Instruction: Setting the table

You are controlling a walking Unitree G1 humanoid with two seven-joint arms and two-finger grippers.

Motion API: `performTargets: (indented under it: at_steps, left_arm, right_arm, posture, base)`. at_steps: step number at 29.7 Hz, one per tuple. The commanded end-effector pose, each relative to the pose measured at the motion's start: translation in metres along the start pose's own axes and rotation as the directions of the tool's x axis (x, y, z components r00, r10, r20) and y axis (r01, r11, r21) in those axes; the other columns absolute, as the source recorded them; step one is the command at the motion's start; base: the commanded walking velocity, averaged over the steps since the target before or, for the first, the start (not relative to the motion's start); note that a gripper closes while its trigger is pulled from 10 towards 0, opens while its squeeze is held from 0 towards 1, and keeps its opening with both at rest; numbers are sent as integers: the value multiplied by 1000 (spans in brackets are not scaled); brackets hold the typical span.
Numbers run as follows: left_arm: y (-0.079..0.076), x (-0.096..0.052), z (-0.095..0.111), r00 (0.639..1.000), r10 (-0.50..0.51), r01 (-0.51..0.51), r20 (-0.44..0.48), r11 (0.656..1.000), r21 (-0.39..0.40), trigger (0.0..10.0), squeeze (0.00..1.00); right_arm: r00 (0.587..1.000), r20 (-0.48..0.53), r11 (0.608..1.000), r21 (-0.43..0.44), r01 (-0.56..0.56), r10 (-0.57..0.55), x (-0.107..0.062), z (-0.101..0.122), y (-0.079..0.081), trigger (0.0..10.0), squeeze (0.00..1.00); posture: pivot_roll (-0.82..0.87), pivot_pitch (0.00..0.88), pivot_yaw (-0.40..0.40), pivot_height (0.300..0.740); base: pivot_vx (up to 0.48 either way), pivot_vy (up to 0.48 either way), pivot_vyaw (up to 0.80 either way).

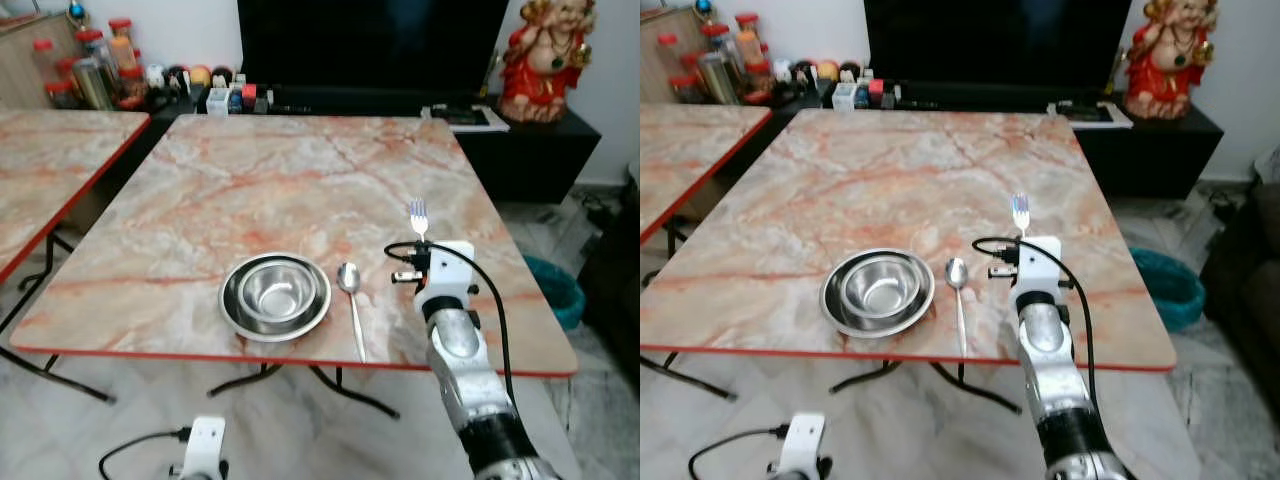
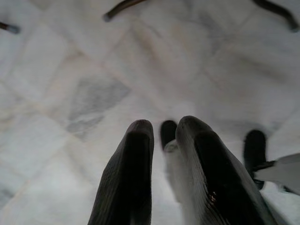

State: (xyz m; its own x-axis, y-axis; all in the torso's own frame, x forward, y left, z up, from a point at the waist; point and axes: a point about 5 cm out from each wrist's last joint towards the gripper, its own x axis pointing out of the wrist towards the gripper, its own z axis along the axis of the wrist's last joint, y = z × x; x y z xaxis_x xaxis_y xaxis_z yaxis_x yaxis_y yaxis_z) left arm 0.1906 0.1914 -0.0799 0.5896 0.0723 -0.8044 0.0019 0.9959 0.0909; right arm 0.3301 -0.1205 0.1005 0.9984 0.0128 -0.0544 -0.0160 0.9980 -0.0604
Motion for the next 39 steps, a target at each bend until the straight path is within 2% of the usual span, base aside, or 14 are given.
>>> performTargets:
  at_steps: [1,8,19,21,30,39]
  left_arm:
    - [-2,0,-3,1000,1,-1,-8,1000,-6,10000,0]
    - [-3,-1,-7,1000,0,0,-18,1000,-5,10000,0]
    - [-1,-2,-11,1000,4,-4,-27,1000,-2,10000,0]
    - [0,-2,-13,999,3,-3,-34,1000,4,10000,0]
    - [0,-3,-14,999,3,-2,-42,1000,13,10000,0]
    - [4,-3,-15,999,11,-11,-44,1000,9,10000,0]
  right_arm:
    - [1000,-27,1000,2,8,-8,-1,-3,-1,10000,0]
    - [992,-125,999,38,21,-16,-5,-17,5,10000,0]
    - [987,-159,998,49,34,-26,-8,-19,6,10000,0]
    - [977,-212,997,67,47,-32,-5,-26,7,10000,0]
    - [971,-239,993,113,19,8,0,-27,20,10000,0]
    - [968,-247,993,114,-12,40,3,-27,31,10000,0]
  posture:
    - [-15,0,-17,736]
    - [-15,0,-21,736]
    - [-12,0,-17,736]
    - [-12,0,-15,736]
    - [-8,0,-15,736]
    - [-3,0,-15,736]
  base:
    - [0,0,0]
    - [0,0,0]
    - [0,0,0]
    - [0,0,0]
    - [0,0,0]
    - [0,0,0]
